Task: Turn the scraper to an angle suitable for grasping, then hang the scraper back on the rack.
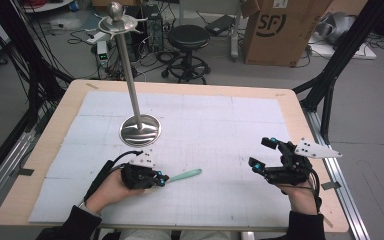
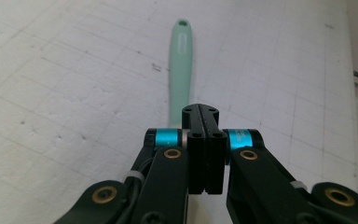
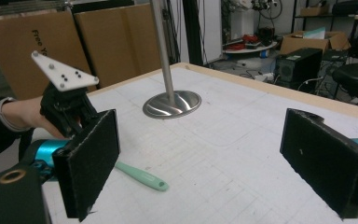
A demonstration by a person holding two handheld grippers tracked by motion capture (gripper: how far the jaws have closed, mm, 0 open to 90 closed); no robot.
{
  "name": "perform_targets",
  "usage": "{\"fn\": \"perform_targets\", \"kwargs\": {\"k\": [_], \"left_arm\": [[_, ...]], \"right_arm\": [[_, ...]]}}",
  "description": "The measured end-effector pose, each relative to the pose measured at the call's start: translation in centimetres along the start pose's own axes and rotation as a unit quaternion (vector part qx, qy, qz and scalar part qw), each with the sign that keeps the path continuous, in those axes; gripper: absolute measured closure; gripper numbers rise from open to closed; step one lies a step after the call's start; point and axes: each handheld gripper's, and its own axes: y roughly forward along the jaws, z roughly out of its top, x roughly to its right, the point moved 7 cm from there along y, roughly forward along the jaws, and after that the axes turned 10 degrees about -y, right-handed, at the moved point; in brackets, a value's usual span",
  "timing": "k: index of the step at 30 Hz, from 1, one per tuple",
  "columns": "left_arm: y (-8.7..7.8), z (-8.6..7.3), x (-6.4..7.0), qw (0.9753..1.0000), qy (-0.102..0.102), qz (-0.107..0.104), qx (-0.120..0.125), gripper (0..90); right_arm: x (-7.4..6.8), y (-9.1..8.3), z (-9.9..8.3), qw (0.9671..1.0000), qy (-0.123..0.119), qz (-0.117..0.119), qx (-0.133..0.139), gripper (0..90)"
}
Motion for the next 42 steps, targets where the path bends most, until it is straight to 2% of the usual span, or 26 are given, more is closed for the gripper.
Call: {"fn": "perform_targets", "kwargs": {"k": [1,3,5,6,7,9,11,14,16,18,19,21,22,23,24,26,28,30,31,33,35,38,39,40,42], "left_arm": [[-0.2,0.3,0.0,1.0000,0.003,0.002,-0.006,89.7],[-0.6,1.0,0.0,0.9997,0.015,0.019,-0.010,88.4],[-0.9,1.8,0.4,0.9997,0.017,0.010,-0.013,82.2],[-0.9,2.0,0.5,0.9997,0.018,0.006,-0.017,82.2],[-0.8,2.1,0.6,0.9995,0.021,0.004,-0.023,75.4],[-0.5,2.1,0.6,0.9986,0.028,0.003,-0.044,68.0],[-0.2,2.3,0.6,0.9981,0.017,0.005,-0.059,66.7],[-0.1,2.7,0.7,0.9979,0.022,0.010,-0.060,62.9],[-0.1,3.0,0.8,0.9975,0.018,0.004,-0.069,60.2],[-0.1,3.2,1.0,0.9968,0.014,-0.013,-0.078,47.9],[-0.1,3.2,1.0,0.9963,0.017,-0.017,-0.082,47.9],[0.0,3.3,1.1,0.9945,0.036,-0.017,-0.097,36.0],[0.0,3.4,1.2,0.9937,0.044,-0.017,-0.101,35.7],[0.0,3.5,1.3,0.9925,0.065,-0.015,-0.103,33.7],[0.1,3.6,1.3,0.9917,0.074,-0.013,-0.104,33.7],[0.2,3.9,1.3,0.9899,0.078,-0.002,-0.118,29.0],[0.3,4.0,1.2,0.9894,0.079,0.000,-0.122,29.1],[0.5,4.0,0.9,0.9897,0.069,0.003,-0.126,29.0],[0.6,3.9,0.8,0.9890,0.069,0.007,-0.131,29.0],[1.0,3.5,0.7,0.9851,0.082,-0.002,-0.151,29.5],[1.3,3.2,0.8,0.9836,0.082,-0.007,-0.160,30.2],[1.8,2.9,0.7,0.9804,0.075,-0.002,-0.182,34.3],[1.9,2.8,0.6,0.9791,0.075,-0.001,-0.189,39.2],[2.0,2.6,0.4,0.9781,0.073,0.003,-0.195,39.2],[2.2,2.3,0.1,0.9748,0.067,0.012,-0.212,42.3]], "right_arm": [[0.0,0.0,0.0,1.0000,0.000,-0.001,-0.001,11.0],[-0.1,0.0,0.0,1.0000,0.002,0.001,-0.002,11.0],[-0.1,0.0,0.1,1.0000,-0.001,0.002,-0.002,11.0],[-0.1,0.0,0.1,1.0000,-0.001,0.002,-0.002,11.0],[-0.2,-0.1,0.2,1.0000,-0.001,0.002,-0.001,11.0],[-0.3,-0.1,0.3,1.0000,-0.003,0.004,-0.001,11.0],[-0.4,-0.1,0.4,1.0000,-0.006,0.006,-0.002,11.0],[-0.5,-0.1,0.5,0.9999,-0.006,0.009,-0.002,11.0],[-0.5,-0.1,0.5,0.9999,-0.006,0.010,-0.002,11.0],[-0.6,0.1,0.6,0.9999,-0.006,0.015,-0.001,11.0],[-0.6,0.1,0.6,0.9999,-0.006,0.015,-0.001,11.0],[-0.6,0.2,0.5,0.9998,-0.007,0.020,-0.004,11.0],[-0.6,0.2,0.5,0.9998,-0.006,0.020,-0.004,11.0],[-0.7,0.3,0.5,0.9997,-0.005,0.022,-0.005,11.0],[-0.7,0.3,0.5,0.9997,-0.005,0.022,-0.005,11.0],[-0.8,0.3,0.5,0.9997,-0.006,0.024,-0.006,11.0],[-0.8,0.3,0.5,0.9996,-0.005,0.026,-0.008,11.0],[-0.8,0.4,0.5,0.9996,-0.005,0.028,-0.010,11.0],[-0.9,0.5,0.5,0.9994,-0.004,0.031,-0.012,11.0],[-1.0,0.6,0.5,0.9994,-0.005,0.033,-0.013,11.0],[-1.0,0.6,0.5,0.9993,-0.005,0.034,-0.013,11.0],[-1.0,0.7,0.5,0.9992,-0.005,0.037,-0.015,11.0],[-0.9,0.8,0.4,0.9991,-0.005,0.038,-0.017,11.0],[-0.9,0.8,0.4,0.9991,-0.005,0.038,-0.017,11.0],[-0.9,0.8,0.3,0.9991,-0.003,0.039,-0.019,11.0]]}}
